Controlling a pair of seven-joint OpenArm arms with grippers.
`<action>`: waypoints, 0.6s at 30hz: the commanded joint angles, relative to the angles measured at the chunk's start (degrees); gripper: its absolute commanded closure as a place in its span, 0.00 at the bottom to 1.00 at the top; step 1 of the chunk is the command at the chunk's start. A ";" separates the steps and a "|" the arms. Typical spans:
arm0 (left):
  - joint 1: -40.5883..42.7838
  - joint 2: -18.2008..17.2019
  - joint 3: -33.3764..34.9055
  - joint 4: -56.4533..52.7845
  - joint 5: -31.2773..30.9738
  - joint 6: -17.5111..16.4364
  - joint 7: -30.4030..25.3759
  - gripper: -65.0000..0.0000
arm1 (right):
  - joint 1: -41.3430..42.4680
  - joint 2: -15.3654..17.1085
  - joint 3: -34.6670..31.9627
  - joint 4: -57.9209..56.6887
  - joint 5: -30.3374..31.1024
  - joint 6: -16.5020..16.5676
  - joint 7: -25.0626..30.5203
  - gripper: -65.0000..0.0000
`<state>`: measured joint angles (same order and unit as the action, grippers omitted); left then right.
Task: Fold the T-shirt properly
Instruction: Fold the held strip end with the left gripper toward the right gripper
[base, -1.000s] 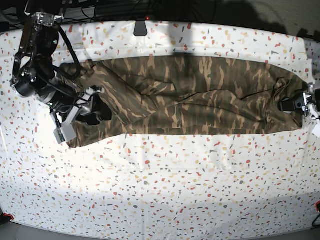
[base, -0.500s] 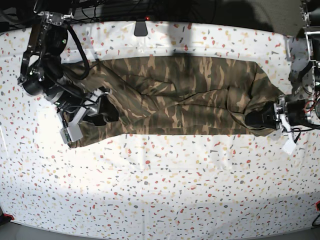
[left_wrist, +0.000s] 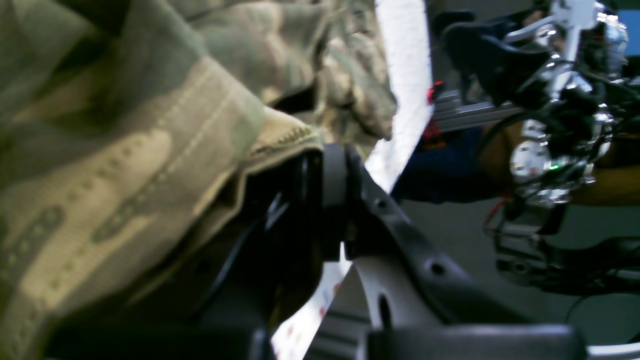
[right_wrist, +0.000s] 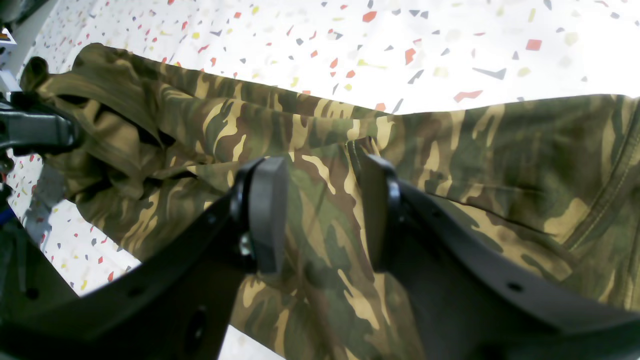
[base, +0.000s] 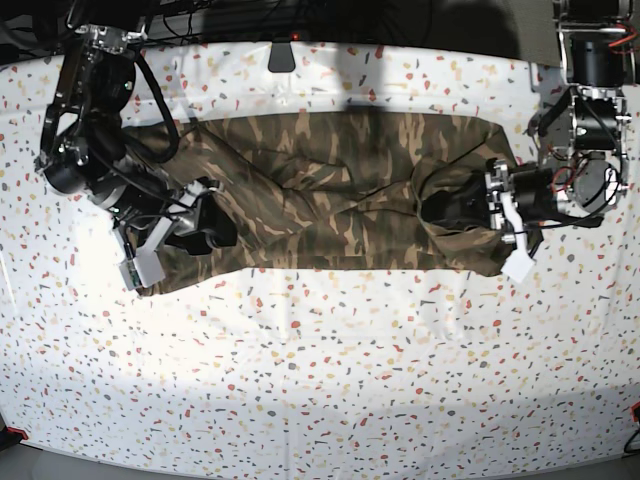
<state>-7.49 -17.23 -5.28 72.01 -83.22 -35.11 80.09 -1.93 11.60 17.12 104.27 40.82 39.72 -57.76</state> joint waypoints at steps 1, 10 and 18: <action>-1.11 0.57 -0.33 1.16 -1.64 -0.31 -0.09 1.00 | 0.96 0.44 0.15 1.16 1.36 0.28 1.40 0.61; -0.94 10.62 -0.26 1.16 -0.13 -0.31 -0.09 1.00 | 1.29 0.44 0.15 1.14 1.38 0.28 1.42 0.61; -0.94 17.18 -0.24 1.16 -0.11 -0.50 -0.09 1.00 | 3.56 0.44 0.15 1.16 1.38 0.28 1.36 0.61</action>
<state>-7.46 -0.10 -5.43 72.01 -81.47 -35.11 80.14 0.64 11.60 17.12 104.27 40.82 39.72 -57.76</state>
